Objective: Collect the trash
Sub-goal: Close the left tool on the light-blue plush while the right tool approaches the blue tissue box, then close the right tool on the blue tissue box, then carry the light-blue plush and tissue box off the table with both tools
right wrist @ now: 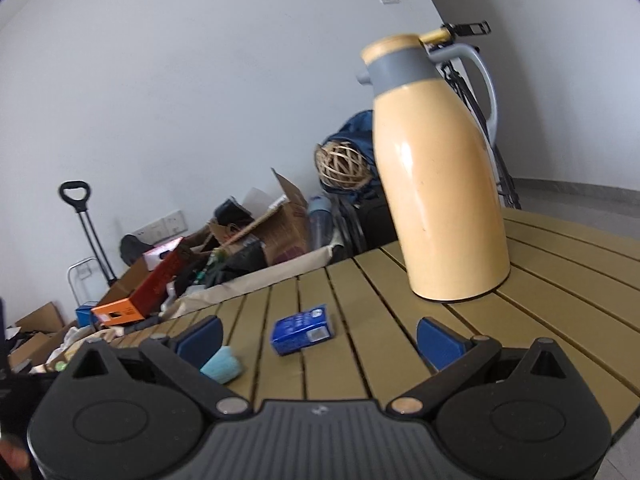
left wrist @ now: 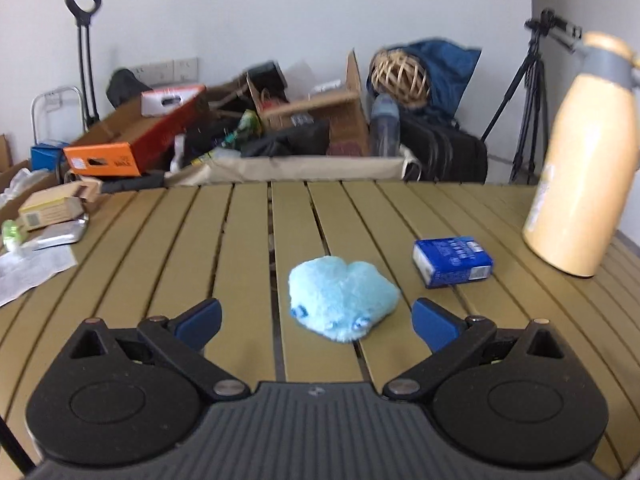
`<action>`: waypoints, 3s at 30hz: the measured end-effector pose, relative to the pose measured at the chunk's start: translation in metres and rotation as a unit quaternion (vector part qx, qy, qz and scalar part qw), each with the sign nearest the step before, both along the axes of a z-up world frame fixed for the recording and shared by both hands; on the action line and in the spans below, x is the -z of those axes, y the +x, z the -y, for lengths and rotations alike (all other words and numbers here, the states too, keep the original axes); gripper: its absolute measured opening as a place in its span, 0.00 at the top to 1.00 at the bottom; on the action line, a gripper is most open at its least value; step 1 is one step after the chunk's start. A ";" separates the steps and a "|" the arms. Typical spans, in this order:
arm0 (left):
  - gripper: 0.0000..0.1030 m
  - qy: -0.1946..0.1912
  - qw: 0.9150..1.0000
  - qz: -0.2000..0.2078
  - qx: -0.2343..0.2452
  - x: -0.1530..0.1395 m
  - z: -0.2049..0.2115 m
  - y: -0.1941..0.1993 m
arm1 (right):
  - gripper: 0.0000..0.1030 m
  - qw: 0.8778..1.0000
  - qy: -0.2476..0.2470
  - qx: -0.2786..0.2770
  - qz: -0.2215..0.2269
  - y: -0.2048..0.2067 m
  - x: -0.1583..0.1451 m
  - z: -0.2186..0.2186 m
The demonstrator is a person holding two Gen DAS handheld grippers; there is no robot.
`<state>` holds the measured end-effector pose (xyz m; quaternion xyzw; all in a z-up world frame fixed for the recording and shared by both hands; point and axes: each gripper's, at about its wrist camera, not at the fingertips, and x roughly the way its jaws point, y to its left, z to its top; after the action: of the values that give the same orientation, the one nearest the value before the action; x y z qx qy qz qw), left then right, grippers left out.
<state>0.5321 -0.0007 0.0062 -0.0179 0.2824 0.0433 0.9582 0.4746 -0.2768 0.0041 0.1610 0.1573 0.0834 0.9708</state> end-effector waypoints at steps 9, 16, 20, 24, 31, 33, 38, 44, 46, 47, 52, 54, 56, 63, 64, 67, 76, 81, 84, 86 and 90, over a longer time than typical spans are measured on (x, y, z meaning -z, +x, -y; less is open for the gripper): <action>0.00 0.003 0.999 -0.047 -0.006 0.029 0.006 0.063 | 0.00 0.999 -0.005 0.039 -0.030 0.039 0.017 0.017; 0.00 0.013 0.998 -0.062 0.008 0.041 0.019 0.081 | 0.00 0.998 0.000 0.048 -0.045 0.054 0.027 0.023; 0.19 0.009 0.998 -0.061 0.021 0.041 0.020 0.079 | 0.00 0.997 0.004 0.049 -0.051 0.055 0.030 0.026; 0.22 -0.016 0.999 -0.047 0.018 0.035 0.012 0.072 | 0.00 0.998 0.015 0.040 -0.050 0.052 0.030 0.028; 0.21 -0.083 0.997 0.005 0.001 0.011 -0.013 0.025 | 0.00 0.998 -0.004 0.026 -0.048 0.045 0.022 0.015; 0.21 -0.093 0.995 0.025 -0.006 0.005 -0.020 0.009 | 0.00 0.999 -0.016 0.013 -0.045 0.044 0.019 0.005; 0.21 -0.073 0.995 0.064 -0.026 -0.007 -0.035 -0.016 | 0.00 0.997 -0.056 -0.016 -0.045 0.052 0.006 -0.028; 0.21 -0.069 0.993 0.078 -0.052 -0.016 -0.068 -0.020 | 0.00 0.990 -0.111 -0.034 -0.078 0.095 -0.002 -0.079; 0.21 -0.083 0.992 0.076 -0.065 -0.016 -0.082 -0.018 | 0.00 0.986 -0.131 -0.038 -0.093 0.111 0.003 -0.098; 0.21 -0.093 0.991 0.074 -0.068 -0.015 -0.089 -0.017 | 0.00 0.984 -0.142 -0.038 -0.101 0.119 0.006 -0.106; 0.21 -0.118 0.987 0.062 -0.084 -0.011 -0.115 -0.015 | 0.00 0.970 -0.197 -0.016 -0.139 0.161 0.020 -0.133; 0.21 -0.123 0.987 0.061 -0.084 -0.010 -0.120 -0.016 | 0.00 0.966 -0.210 -0.007 -0.154 0.175 0.024 -0.138; 0.21 -0.126 0.987 0.058 -0.084 -0.008 -0.124 -0.014 | 0.00 0.963 -0.218 0.000 -0.162 0.185 0.027 -0.139; 0.21 -0.122 0.988 0.053 -0.083 -0.003 -0.128 -0.009 | 0.02 0.955 -0.231 0.006 -0.187 0.205 0.039 -0.139; 0.21 -0.121 0.988 0.054 -0.081 -0.002 -0.127 -0.009 | 0.04 0.955 -0.231 0.007 -0.185 0.206 0.041 -0.138; 0.21 -0.115 0.989 0.057 -0.078 -0.002 -0.124 -0.009 | 0.15 0.957 -0.217 -0.003 -0.192 0.209 0.045 -0.134; 0.21 -0.115 0.989 0.055 -0.077 -0.002 -0.122 -0.008 | 0.29 0.955 -0.228 -0.011 -0.190 0.201 0.042 -0.138; 0.21 -0.113 0.990 0.053 -0.072 -0.004 -0.115 -0.013 | 0.30 0.965 -0.196 -0.024 -0.176 0.180 0.035 -0.129; 0.21 -0.113 0.990 0.053 -0.064 -0.008 -0.109 -0.020 | 0.30 0.968 -0.185 -0.032 -0.166 0.163 0.027 -0.125; 0.21 -0.112 0.991 0.053 -0.057 -0.011 -0.103 -0.027 | 0.30 0.971 -0.173 -0.035 -0.159 0.149 0.020 -0.121; 0.21 -0.104 0.992 0.058 -0.046 -0.021 -0.090 -0.045 | 0.30 0.976 -0.163 -0.041 -0.142 0.117 0.005 -0.114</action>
<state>0.4874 0.0893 0.0275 -0.1333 0.2284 0.0570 0.9627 0.5915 -0.1625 -0.0004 0.0046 0.3111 0.0729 0.9476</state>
